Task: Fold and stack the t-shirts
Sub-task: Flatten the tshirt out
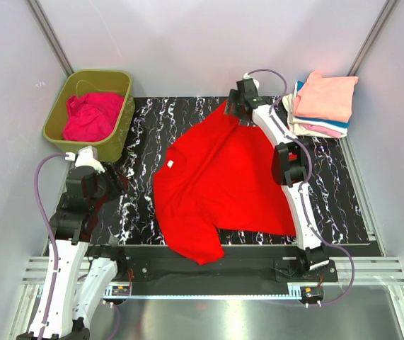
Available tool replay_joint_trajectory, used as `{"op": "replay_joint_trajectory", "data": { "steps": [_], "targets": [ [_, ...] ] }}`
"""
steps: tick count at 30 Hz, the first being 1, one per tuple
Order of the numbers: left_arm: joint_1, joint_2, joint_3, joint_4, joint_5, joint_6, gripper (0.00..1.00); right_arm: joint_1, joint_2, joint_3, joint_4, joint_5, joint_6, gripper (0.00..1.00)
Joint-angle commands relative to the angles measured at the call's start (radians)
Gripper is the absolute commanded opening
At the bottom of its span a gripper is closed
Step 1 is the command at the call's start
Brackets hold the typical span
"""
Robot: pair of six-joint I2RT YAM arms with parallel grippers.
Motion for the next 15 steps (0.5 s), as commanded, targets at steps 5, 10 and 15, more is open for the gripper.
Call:
{"op": "replay_joint_trajectory", "data": {
  "steps": [5, 10, 15],
  "targets": [
    [0.006, 0.002, -0.010, 0.050, 0.023, 0.021, 0.56, 0.107, -0.147, -0.070, 0.047, 0.023, -0.090, 0.77],
    [0.006, 0.001, -0.010, 0.049, 0.023, 0.021, 0.56, 0.118, -0.009, 0.145, -0.012, 0.022, -0.098, 0.72],
    [0.006, 0.004, -0.010, 0.050, 0.023, 0.019, 0.56, 0.095, 0.036, 0.156, 0.021, 0.047, -0.082, 0.72]
  ]
}}
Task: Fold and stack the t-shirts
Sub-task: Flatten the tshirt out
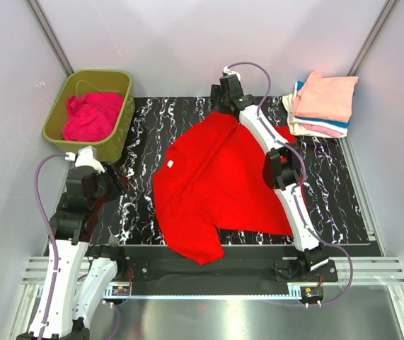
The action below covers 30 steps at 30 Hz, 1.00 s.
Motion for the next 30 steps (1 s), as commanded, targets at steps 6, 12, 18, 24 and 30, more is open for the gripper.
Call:
{"op": "replay_joint_trajectory", "data": {
  "steps": [6, 12, 18, 24, 30],
  "targets": [
    [0.006, 0.013, -0.010, 0.049, 0.023, 0.017, 0.56, -0.085, 0.089, 0.031, -0.001, -0.042, 0.024, 0.71],
    [0.006, 0.018, -0.012, 0.047, 0.023, 0.017, 0.55, -0.135, 0.051, -0.050, 0.008, -0.014, 0.018, 0.71],
    [0.006, 0.021, -0.010, 0.047, 0.023, 0.019, 0.55, -0.203, -0.038, -0.176, -0.005, 0.031, 0.009, 0.71],
    [0.006, 0.021, -0.010, 0.049, 0.023, 0.017, 0.55, -0.198, -0.141, -0.236, -0.016, 0.035, -0.012, 0.69],
    [0.006, 0.022, -0.010, 0.049, 0.023, 0.016, 0.55, -0.137, -0.156, -0.153, 0.014, -0.043, -0.038, 0.69]
  ]
}}
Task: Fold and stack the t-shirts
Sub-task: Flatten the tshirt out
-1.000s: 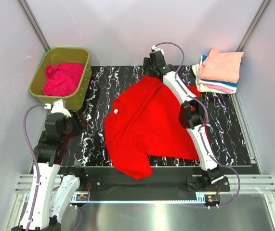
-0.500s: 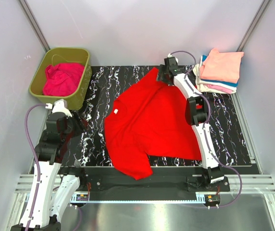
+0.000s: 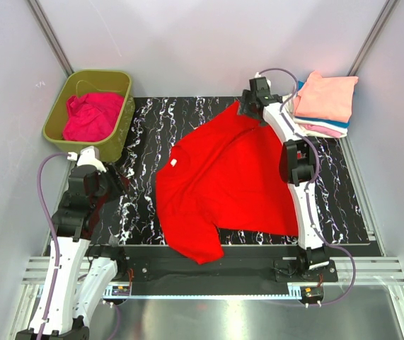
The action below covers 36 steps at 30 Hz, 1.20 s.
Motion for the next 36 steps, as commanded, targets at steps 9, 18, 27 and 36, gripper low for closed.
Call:
{"op": "replay_joint_trajectory", "data": {
  "steps": [9, 18, 27, 36],
  "targets": [
    [0.006, 0.000, 0.002, 0.049, 0.023, 0.017, 0.55, 0.210, 0.083, 0.210, 0.026, -0.097, 0.027, 0.69],
    [0.006, 0.000, 0.002, 0.049, 0.023, 0.017, 0.55, 0.245, 0.201, 0.224, 0.075, -0.219, 0.188, 0.67],
    [0.006, 0.006, 0.000, 0.052, 0.046, 0.019, 0.55, 0.313, 0.386, 0.348, 0.256, -0.429, 0.467, 0.66],
    [0.006, 0.035, 0.001, 0.052, 0.053, 0.021, 0.55, 0.374, 0.562, 0.427, 0.705, -0.464, 0.810, 0.68]
  ]
}}
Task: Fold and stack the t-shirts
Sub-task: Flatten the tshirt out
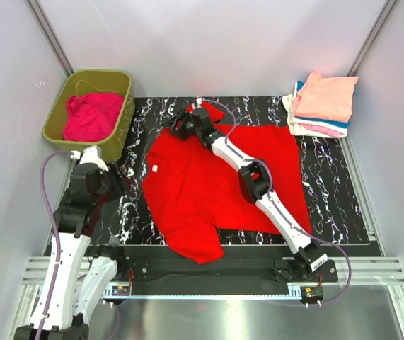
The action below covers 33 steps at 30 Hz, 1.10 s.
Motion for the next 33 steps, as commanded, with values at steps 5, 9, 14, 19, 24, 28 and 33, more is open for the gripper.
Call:
{"op": "replay_joint_trajectory", "data": {
  "steps": [5, 9, 14, 19, 24, 28, 33],
  "targets": [
    [0.006, 0.020, 0.002, 0.050, 0.019, 0.019, 0.55, 0.035, 0.086, 0.017, 0.302, -0.074, 0.128, 0.77],
    [0.008, 0.027, 0.002, 0.048, 0.016, 0.019, 0.55, 0.029, -0.008, -0.015, 0.341, -0.102, 0.058, 0.84],
    [0.008, 0.024, 0.008, 0.044, -0.026, 0.013, 0.57, -0.022, -0.205, -0.086, 0.339, -0.071, -0.022, 0.94],
    [-0.044, 0.043, 0.034, -0.002, -0.061, -0.004, 0.69, -0.097, -0.528, -0.277, 0.264, -0.156, -0.066, 0.99],
    [-0.295, 0.102, 0.036, -0.055, -0.126, -0.156, 0.80, -0.103, -1.076, -0.849, 0.114, 0.025, -0.313, 1.00],
    [-0.618, 0.099, -0.021, -0.085, -0.191, -0.354, 0.80, -0.102, -1.399, -1.145, -0.122, 0.235, -0.435, 1.00],
    [-0.993, 0.140, -0.145, -0.038, -0.263, -0.680, 0.89, -0.099, -1.749, -1.511, -0.300, 0.505, -0.414, 1.00]
  ]
}}
